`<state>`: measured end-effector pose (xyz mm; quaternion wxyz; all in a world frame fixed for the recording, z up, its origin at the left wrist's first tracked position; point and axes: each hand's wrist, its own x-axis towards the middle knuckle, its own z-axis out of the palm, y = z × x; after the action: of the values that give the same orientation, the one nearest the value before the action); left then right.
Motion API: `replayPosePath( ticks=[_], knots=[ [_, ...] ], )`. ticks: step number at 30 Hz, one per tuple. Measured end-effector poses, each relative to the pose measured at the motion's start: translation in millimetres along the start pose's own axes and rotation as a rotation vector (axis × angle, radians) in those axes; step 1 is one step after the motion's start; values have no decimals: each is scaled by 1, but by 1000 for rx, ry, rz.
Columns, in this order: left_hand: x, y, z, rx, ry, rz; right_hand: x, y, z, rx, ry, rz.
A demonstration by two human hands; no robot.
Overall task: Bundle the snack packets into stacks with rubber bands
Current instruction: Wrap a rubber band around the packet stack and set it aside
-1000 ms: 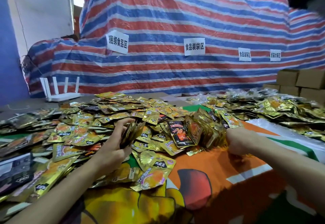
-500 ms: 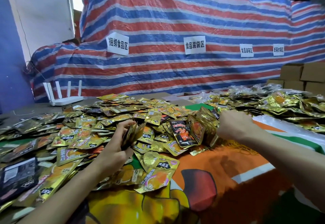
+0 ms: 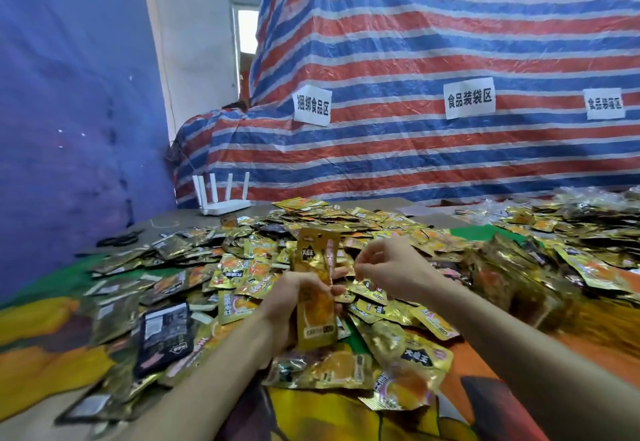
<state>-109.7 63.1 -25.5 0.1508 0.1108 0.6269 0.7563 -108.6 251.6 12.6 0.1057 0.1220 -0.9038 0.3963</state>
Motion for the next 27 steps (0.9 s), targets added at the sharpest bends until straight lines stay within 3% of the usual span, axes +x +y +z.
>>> replayPosePath(
  ticks=[8,13,17,23,27],
  knots=[
    [4,4,-7,8,181,-49,14,14,54,-185,180,-156],
    [3,6,-12,-62,35,-112,10,18,50,-125,77,-146],
    [-1,8,-13,-142,-107,-69,2,22,39,287,-129,-92],
    [-2,13,-17,-282,-233,-39,3,21,24,1130,-193,-47],
    [-2,10,-12,-249,-289,-44,1,19,23,1427,-232,-54]
  ],
)
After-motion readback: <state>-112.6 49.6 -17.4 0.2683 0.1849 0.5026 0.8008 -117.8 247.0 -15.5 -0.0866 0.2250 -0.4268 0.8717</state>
